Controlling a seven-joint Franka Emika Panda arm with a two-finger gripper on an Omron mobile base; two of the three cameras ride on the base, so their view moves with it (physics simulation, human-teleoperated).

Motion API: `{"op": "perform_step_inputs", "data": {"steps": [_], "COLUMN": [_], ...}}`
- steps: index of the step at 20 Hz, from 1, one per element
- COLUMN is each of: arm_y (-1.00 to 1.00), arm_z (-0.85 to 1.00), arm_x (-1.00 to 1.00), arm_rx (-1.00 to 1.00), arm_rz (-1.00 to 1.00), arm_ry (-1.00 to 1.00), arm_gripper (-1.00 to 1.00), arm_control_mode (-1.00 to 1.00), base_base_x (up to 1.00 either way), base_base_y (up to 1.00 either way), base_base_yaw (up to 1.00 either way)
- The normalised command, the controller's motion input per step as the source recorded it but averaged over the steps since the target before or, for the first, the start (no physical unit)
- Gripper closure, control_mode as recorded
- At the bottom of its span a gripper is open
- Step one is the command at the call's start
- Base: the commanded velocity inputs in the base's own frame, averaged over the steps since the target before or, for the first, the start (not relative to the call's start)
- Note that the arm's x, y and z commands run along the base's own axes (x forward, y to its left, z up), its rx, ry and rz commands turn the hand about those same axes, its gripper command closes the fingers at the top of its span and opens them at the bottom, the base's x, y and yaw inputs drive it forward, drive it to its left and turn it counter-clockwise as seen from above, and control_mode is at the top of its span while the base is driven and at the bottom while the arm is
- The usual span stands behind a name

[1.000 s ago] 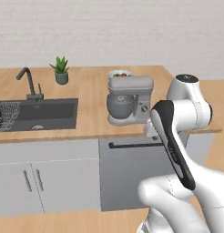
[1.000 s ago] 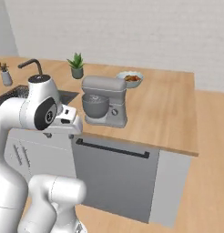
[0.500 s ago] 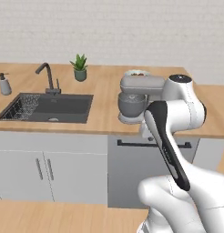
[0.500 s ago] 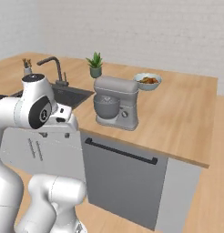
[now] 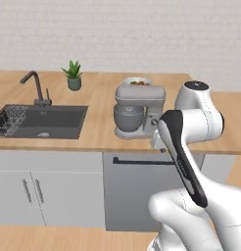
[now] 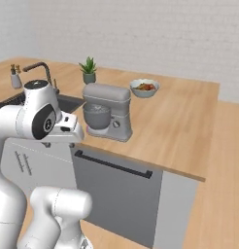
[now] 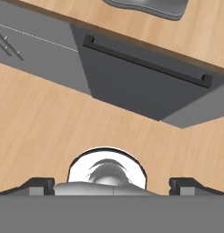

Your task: Navigate to the dishwasher.

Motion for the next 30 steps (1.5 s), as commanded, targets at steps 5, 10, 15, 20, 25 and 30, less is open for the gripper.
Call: {"op": "perform_step_inputs", "data": {"steps": [5,10,15,20,25,30], "arm_y": [0.0,0.0,0.0,0.0,0.0,0.0], "arm_z": [0.0,0.0,0.0,0.0,0.0,0.0], "arm_x": [0.0,0.0,0.0,0.0,0.0,0.0], "arm_rx": [0.0,0.0,0.0,0.0,0.0,0.0], "arm_rz": [0.0,0.0,0.0,0.0,0.0,0.0], "arm_ry": [0.0,0.0,0.0,0.0,0.0,0.0], "arm_gripper": [-1.0,-1.0,-1.0,-1.0,-1.0,-1.0], "arm_control_mode": [1.0,1.0,1.0,1.0,1.0,1.0], "base_base_x": [0.5,0.28,0.34,0.38,0.19,0.12], "base_base_y": [0.0,0.0,0.0,0.0,0.0,0.0], "base_base_yaw": [-0.11,-0.12,-0.14,-0.15,-0.19,-0.21]}}
